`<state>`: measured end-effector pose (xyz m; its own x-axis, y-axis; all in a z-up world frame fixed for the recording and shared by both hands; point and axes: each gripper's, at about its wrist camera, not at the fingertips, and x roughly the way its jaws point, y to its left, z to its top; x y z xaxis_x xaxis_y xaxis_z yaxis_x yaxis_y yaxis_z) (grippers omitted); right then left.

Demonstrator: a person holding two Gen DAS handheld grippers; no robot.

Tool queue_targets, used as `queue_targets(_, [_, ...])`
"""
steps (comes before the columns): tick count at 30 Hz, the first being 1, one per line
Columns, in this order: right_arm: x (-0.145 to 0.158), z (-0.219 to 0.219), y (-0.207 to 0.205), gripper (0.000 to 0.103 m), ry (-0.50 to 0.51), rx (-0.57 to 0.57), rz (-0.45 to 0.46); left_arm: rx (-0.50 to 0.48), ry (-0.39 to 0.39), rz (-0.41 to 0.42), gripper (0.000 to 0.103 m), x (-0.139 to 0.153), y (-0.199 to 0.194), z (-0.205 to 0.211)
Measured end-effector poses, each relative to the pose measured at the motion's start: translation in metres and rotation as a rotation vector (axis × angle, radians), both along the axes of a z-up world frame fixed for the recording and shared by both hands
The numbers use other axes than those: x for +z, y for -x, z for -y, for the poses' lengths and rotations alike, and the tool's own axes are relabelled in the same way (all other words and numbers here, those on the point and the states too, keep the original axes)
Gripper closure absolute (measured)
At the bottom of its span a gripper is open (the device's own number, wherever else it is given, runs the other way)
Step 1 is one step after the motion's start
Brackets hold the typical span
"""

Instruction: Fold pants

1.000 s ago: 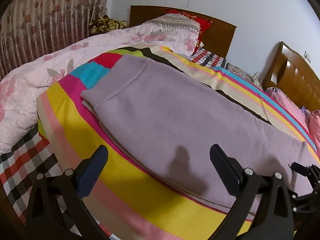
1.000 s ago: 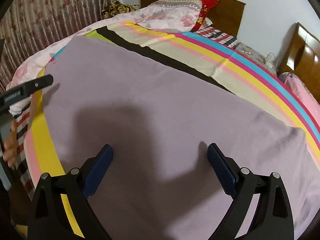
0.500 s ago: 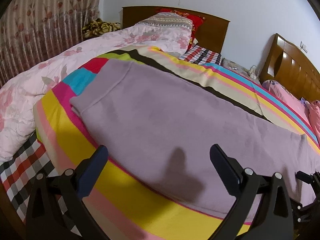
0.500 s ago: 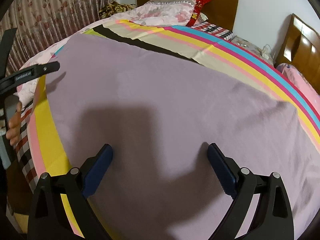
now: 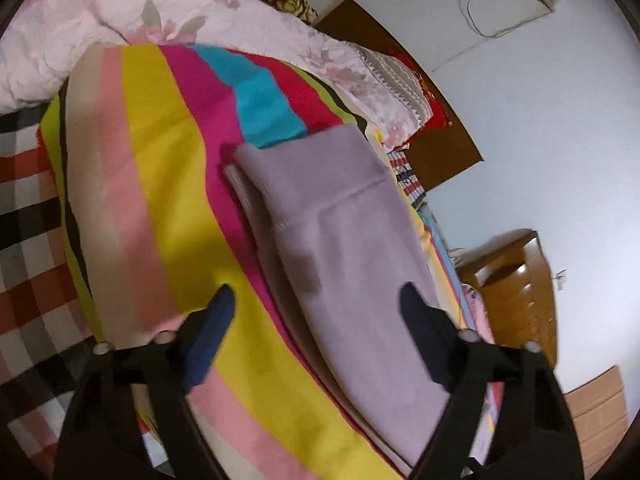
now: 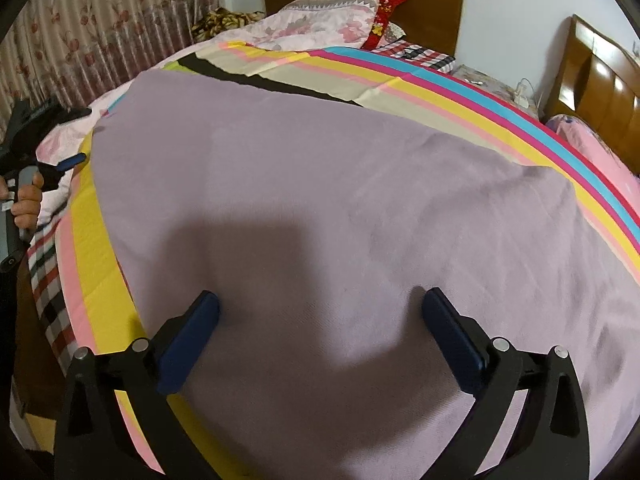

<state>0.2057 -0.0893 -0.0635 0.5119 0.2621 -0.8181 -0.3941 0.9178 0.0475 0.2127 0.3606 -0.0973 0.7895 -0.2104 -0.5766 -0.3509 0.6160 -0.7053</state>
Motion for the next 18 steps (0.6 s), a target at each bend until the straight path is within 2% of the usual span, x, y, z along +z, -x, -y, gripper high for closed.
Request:
queue_targets(2, [0.000, -0.001, 0.000, 0.004, 0.001, 0.000, 0.001, -0.016, 0.031, -0.003, 0.030, -0.005, -0.006, -0.007])
queue_targets(5, [0.000, -0.001, 0.000, 0.004, 0.001, 0.000, 0.001, -0.046, 0.035, -0.013, 0.031, -0.009, -0.019, -0.008])
queue_targets(9, [0.000, -0.001, 0.001, 0.004, 0.002, -0.001, 0.001, -0.037, 0.047, -0.019, 0.034, -0.016, -0.037, -0.011])
queue_targets(11, [0.000, -0.001, 0.001, 0.004, 0.001, -0.001, 0.001, -0.022, 0.028, -0.018, 0.051, -0.015, -0.044, -0.014])
queue_targets(12, [0.000, -0.001, 0.001, 0.004, 0.000, -0.002, 0.003, -0.011, 0.015, -0.023, 0.077, -0.015, -0.044, -0.015])
queue_targets(13, [0.000, -0.001, 0.001, 0.004, -0.001, -0.004, 0.004, -0.008, 0.009, -0.021, 0.087, -0.015, -0.045, -0.017])
queue_targets(14, [0.000, 0.000, 0.001, 0.004, -0.002, -0.005, 0.004, -0.014, 0.016, -0.006, 0.088, -0.015, -0.044, -0.018])
queue_targets(16, [0.000, 0.000, 0.001, 0.004, -0.002, -0.005, 0.001, -0.012, -0.021, 0.007, 0.089, -0.009, -0.040, -0.014])
queue_targets(18, [-0.001, 0.000, 0.001, 0.004, -0.003, -0.004, 0.001, 0.007, -0.124, 0.014, 0.090, 0.014, -0.037, 0.001])
